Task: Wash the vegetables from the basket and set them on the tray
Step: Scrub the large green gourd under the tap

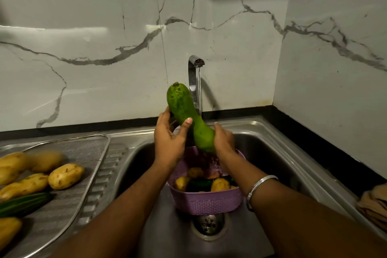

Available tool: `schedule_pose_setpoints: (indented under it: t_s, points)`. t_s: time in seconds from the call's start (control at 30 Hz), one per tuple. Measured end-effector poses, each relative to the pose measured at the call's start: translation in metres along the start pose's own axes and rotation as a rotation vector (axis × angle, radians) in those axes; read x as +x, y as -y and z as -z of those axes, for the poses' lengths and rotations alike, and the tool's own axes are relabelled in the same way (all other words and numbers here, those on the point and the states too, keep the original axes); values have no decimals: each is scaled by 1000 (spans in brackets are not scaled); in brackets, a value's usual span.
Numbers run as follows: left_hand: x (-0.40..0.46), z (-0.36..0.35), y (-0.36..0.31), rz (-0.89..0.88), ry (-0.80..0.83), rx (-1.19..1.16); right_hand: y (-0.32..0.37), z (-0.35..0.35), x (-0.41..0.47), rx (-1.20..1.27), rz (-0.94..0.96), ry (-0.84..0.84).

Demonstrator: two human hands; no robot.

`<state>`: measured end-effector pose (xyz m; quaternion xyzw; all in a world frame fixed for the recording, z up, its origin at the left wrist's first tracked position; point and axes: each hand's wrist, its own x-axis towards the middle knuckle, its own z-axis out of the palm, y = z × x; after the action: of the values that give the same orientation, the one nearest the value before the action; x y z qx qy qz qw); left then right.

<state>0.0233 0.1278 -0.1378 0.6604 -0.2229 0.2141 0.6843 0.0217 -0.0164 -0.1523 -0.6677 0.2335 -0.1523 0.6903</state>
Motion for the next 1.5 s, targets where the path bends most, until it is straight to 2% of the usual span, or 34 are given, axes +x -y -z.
schedule_pose_setpoints:
  t_s: [0.07, 0.13, 0.27, 0.33, 0.43, 0.5, 0.57, 0.6, 0.63, 0.73, 0.83, 0.93, 1.1, 1.17, 1.33, 1.4, 1.5]
  points:
    - [-8, -3, -5, -111, 51, 147, 0, 0, -4, 249, -300, 155]
    - [-12, -1, -8, -258, 145, 330, 2, -1, -8, 395, -477, 291]
    - [-21, 2, -16, -489, 480, 551, 18, 23, -21, 568, -495, 457]
    - [-22, 2, -16, -509, 513, 558, 28, 35, -32, 465, -416, 454]
    - [-24, 2, -15, -385, 535, 403, 36, 48, -38, 407, -456, 415]
    - [-35, -7, -18, -93, 515, 93, 42, 42, -39, 343, -365, 444]
    - [-39, -22, -14, 306, 383, -224, 42, 28, -28, 303, -260, 431]
    - [-37, -29, -7, 470, 347, -291, 38, 20, -19, 287, -236, 392]
    - [-38, -33, -2, 552, 349, -248, 29, 10, -1, 276, -224, 345]
    - [-35, -48, 14, 580, 260, -152, 31, -5, -2, 136, -80, 227]
    - [-24, -55, -5, 556, 108, -136, 41, -7, -20, -23, 92, 78]
    - [-7, -57, -15, 546, -12, -12, 39, -10, -29, -68, 116, 76]
    - [17, -52, -31, 432, 17, 87, 37, -9, -30, -124, 97, 107]
    - [31, -50, -38, 491, 83, 118, 36, -10, -28, -155, 116, 87]
    - [59, -56, -51, 829, 129, 26, 33, -12, -22, -229, 268, 51]
    - [63, -54, -52, 874, 124, 4, 32, -10, -25, -257, 346, 49]
    - [51, -53, -56, 802, 49, -16, 33, -8, -25, -288, 425, 59]
